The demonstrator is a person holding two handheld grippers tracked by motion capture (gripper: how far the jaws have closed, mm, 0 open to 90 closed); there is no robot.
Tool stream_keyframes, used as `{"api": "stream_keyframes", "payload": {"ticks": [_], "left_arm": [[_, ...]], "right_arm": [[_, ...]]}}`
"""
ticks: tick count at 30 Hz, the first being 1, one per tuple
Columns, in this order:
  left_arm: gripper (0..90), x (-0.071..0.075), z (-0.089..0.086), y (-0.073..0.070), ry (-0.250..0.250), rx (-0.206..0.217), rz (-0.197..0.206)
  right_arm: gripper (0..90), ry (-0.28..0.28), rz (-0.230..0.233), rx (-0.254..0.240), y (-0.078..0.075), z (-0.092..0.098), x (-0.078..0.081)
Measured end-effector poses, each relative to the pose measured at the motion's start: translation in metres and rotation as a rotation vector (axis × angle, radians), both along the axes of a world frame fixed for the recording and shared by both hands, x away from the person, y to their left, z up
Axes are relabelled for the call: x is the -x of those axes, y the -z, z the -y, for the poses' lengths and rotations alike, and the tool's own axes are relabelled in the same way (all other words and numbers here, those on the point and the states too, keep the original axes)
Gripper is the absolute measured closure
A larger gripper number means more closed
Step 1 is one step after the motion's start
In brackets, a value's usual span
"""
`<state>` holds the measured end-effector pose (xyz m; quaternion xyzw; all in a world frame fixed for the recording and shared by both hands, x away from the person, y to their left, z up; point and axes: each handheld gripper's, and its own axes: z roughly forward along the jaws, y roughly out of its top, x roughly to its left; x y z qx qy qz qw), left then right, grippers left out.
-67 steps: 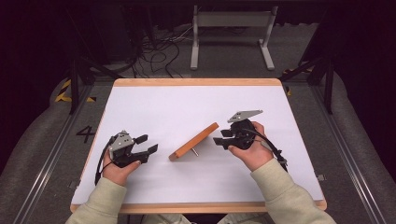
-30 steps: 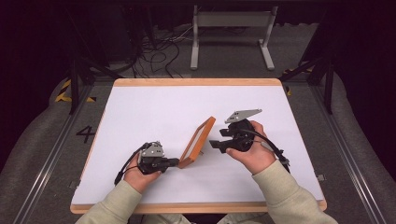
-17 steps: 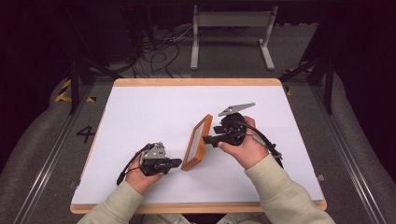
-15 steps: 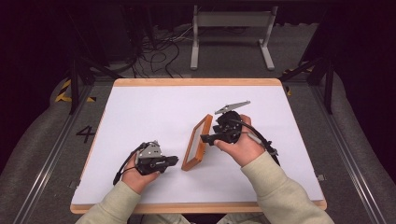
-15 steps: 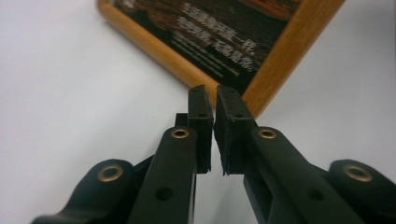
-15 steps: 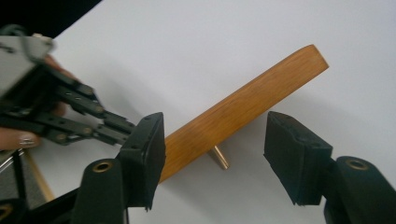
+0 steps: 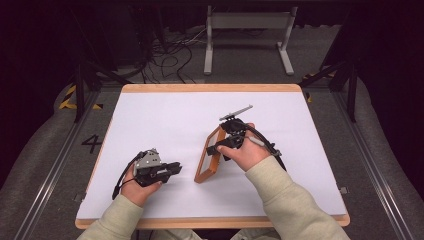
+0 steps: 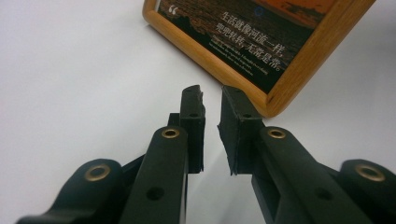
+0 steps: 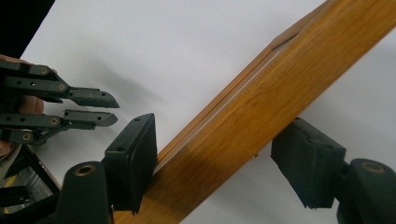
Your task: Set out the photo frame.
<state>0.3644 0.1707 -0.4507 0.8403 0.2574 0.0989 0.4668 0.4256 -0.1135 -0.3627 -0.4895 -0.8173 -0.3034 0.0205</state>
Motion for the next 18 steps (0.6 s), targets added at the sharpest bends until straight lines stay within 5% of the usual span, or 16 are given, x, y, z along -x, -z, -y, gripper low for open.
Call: {"api": "stream_keyframes", "payload": {"ticks": [10, 18], "left_arm": [[77.8, -0.001, -0.010, -0.003, -0.034, 0.020, 0.018], [77.7, -0.002, -0.011, -0.003, -0.041, 0.026, 0.027]], "right_arm": [[42.0, 0.065, -0.087, -0.003, 0.015, -0.011, -0.001], [69.9, 0.087, -0.107, 0.072, 0.007, -0.012, 0.001]]}}
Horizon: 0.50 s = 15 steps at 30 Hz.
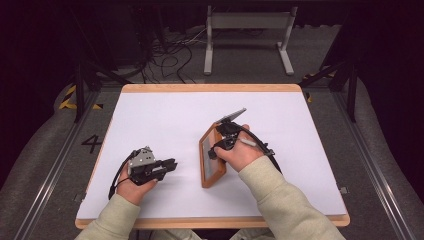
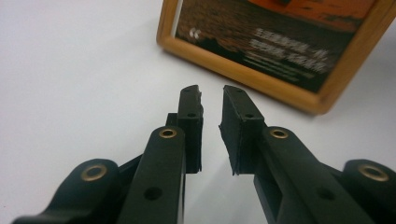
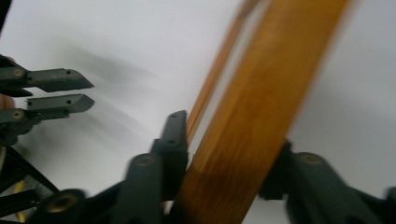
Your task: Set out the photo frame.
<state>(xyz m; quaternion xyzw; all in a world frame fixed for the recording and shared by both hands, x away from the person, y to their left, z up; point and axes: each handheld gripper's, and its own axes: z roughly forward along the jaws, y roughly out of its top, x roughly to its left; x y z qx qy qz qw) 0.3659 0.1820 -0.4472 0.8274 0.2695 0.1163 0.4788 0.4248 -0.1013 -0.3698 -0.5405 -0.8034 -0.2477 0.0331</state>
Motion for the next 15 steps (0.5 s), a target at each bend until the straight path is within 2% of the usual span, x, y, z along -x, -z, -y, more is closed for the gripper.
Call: {"api": "stream_keyframes", "payload": {"ticks": [4, 6, 7, 9, 10, 15], "left_arm": [[77.7, 0.000, -0.003, 0.000, -0.010, 0.006, 0.000], [77.7, 0.000, -0.004, 0.000, -0.017, 0.011, 0.003], [77.6, 0.001, -0.005, 0.000, -0.023, 0.013, -0.006], [77.6, 0.000, -0.006, 0.000, -0.028, 0.017, -0.005], [77.7, 0.000, -0.006, 0.000, -0.028, 0.017, -0.005], [77.6, 0.001, -0.009, 0.000, -0.037, 0.025, -0.011]], "right_arm": [[70.8, -0.022, 0.002, -0.002, -0.001, 0.003, -0.002], [70.6, -0.042, 0.024, 0.002, -0.005, 0.006, -0.002], [70.6, -0.066, 0.057, 0.016, -0.012, 0.009, -0.002], [70.6, -0.099, 0.086, 0.019, -0.020, 0.013, -0.003], [70.6, -0.099, 0.086, 0.019, -0.020, 0.013, -0.003], [70.6, -0.290, 0.166, 0.000, -0.039, 0.020, -0.006]]}}
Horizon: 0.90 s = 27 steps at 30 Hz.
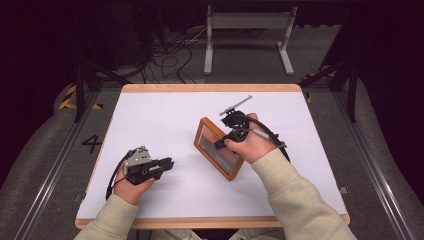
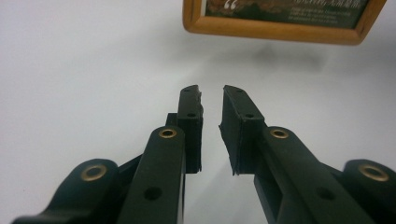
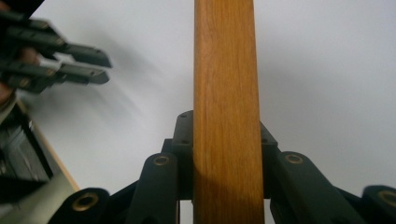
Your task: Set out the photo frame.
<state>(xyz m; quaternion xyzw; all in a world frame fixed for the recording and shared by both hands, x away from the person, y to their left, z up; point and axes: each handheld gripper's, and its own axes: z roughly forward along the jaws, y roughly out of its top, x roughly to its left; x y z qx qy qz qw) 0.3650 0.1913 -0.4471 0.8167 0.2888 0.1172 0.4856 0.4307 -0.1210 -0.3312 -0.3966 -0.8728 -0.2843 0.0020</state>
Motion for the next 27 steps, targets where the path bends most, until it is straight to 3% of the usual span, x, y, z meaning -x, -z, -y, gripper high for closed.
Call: {"api": "stream_keyframes", "payload": {"ticks": [3, 5, 6, 10, 14, 18, 21, 27], "left_arm": [[77.5, 0.000, -0.002, 0.000, 0.000, -0.003, 0.002], [77.0, 0.000, -0.002, 0.001, 0.000, 0.005, -0.007], [77.0, 0.000, -0.002, 0.001, 0.000, 0.005, -0.008], [76.9, -0.001, -0.004, 0.002, -0.001, 0.002, -0.009], [76.6, 0.000, -0.004, 0.002, -0.006, 0.008, -0.020], [76.5, -0.001, -0.004, 0.003, -0.005, 0.004, -0.018], [76.5, -0.001, -0.003, 0.003, -0.004, 0.004, -0.018], [76.5, -0.002, -0.001, 0.003, 0.001, 0.000, -0.022]], "right_arm": [[70.6, -0.231, 0.063, 0.054, -0.005, 0.001, -0.004], [70.7, -0.391, 0.080, 0.101, -0.004, -0.001, -0.009], [70.7, -0.449, 0.080, 0.110, -0.003, -0.001, -0.011], [70.7, -0.597, 0.083, 0.116, 0.005, 0.001, -0.019], [70.4, -0.681, 0.088, 0.085, 0.015, 0.004, -0.023], [70.5, -0.695, 0.082, 0.059, 0.021, 0.005, -0.025], [70.5, -0.743, 0.091, 0.038, 0.028, 0.005, -0.026], [70.7, -0.777, 0.151, 0.068, 0.033, 0.009, -0.029]]}}
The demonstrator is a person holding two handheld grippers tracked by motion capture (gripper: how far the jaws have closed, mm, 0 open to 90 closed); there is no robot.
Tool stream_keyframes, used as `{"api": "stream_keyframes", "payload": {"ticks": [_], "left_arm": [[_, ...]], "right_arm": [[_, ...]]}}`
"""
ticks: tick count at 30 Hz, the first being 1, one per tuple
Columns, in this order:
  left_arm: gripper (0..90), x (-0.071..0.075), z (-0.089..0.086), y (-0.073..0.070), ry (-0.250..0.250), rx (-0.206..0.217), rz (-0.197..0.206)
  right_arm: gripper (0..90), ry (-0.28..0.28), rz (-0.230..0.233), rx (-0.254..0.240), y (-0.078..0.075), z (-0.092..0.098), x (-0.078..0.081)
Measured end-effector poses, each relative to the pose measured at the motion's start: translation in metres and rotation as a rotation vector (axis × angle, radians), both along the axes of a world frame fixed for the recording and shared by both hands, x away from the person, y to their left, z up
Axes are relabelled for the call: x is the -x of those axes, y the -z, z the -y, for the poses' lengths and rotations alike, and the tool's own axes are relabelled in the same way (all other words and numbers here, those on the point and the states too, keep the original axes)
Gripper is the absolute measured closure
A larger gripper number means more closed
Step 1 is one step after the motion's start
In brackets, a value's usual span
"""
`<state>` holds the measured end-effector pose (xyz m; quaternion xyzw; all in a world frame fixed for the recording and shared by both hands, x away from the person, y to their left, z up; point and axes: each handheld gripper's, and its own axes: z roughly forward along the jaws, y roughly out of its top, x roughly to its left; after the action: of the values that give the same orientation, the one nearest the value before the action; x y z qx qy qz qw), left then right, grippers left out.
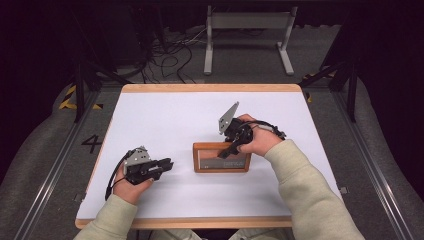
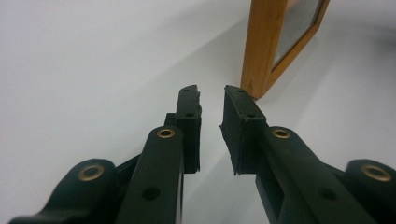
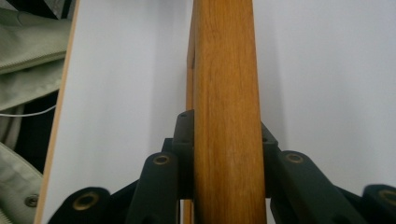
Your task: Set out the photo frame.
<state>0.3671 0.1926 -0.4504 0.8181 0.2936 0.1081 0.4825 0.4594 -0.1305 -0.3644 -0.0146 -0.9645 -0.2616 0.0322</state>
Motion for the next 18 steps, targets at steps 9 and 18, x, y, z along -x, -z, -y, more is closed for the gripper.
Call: {"api": "stream_keyframes", "payload": {"ticks": [9, 18], "left_arm": [[76.2, 0.000, 0.001, 0.000, -0.002, 0.006, -0.006], [73.4, 0.000, 0.001, 0.000, -0.004, 0.004, -0.006]], "right_arm": [[56.5, 0.058, 0.066, -0.040, -0.005, 0.008, -0.004], [27.2, 0.214, 0.132, -0.136, -0.006, 0.024, -0.003]]}}
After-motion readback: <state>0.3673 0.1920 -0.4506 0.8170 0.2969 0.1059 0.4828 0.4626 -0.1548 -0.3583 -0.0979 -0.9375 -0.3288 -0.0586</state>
